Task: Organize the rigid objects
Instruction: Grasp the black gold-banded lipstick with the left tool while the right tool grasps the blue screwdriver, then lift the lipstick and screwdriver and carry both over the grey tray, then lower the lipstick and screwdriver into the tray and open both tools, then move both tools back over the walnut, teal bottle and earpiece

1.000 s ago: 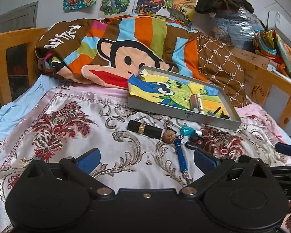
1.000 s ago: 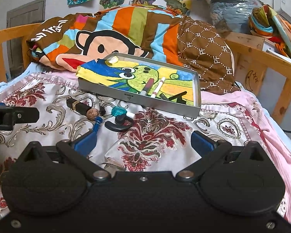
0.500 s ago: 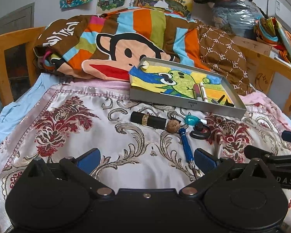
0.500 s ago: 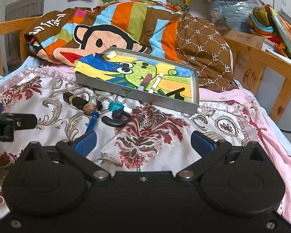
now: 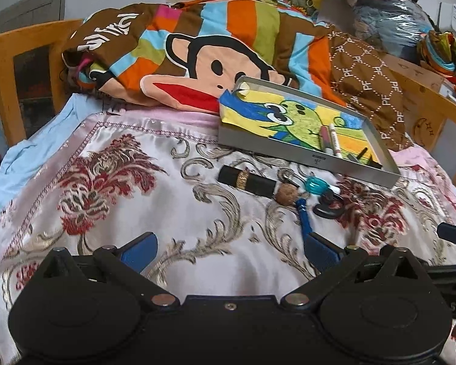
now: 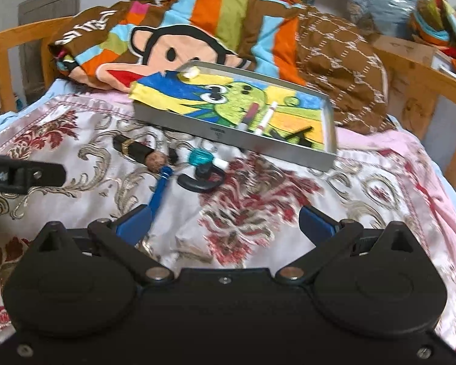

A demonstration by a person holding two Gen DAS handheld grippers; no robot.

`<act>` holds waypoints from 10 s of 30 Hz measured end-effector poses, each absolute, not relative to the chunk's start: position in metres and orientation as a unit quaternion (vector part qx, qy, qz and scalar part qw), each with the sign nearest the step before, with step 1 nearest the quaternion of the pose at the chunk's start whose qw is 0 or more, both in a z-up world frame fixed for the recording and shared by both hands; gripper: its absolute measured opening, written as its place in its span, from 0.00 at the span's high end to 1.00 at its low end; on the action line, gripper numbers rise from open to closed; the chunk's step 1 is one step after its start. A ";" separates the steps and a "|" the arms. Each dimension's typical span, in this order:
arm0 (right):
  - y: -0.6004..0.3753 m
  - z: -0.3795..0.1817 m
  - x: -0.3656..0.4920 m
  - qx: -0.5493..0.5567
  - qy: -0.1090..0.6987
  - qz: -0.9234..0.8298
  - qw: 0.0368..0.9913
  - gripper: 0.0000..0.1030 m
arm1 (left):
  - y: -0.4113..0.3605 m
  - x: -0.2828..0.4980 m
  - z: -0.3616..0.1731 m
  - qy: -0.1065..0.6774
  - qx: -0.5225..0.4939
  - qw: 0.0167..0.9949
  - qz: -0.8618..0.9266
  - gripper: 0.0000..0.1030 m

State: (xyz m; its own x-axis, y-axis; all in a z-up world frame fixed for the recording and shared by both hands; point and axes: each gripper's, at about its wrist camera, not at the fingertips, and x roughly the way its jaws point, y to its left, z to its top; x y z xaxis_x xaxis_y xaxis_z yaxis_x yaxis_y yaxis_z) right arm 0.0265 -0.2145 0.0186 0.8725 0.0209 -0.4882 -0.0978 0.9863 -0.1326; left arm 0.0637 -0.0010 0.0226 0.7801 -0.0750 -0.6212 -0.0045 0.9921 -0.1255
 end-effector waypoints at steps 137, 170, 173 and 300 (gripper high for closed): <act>-0.267 -0.045 0.314 -0.067 0.150 -0.005 0.986 0.95 | -0.108 0.324 -0.011 0.311 -0.067 0.943 -0.094 0.78; -0.272 -0.019 0.270 -0.032 0.164 0.003 0.986 0.13 | -0.083 0.298 0.004 0.294 -0.111 0.946 -0.080 0.26; -0.277 -0.007 0.255 -0.011 0.165 0.010 0.986 0.06 | -0.079 0.280 0.011 0.269 -0.108 0.955 -0.064 0.14; -0.222 0.037 -0.057 -0.005 0.197 -0.023 0.980 0.00 | -0.029 0.023 -0.002 0.323 -0.101 0.938 -0.070 0.01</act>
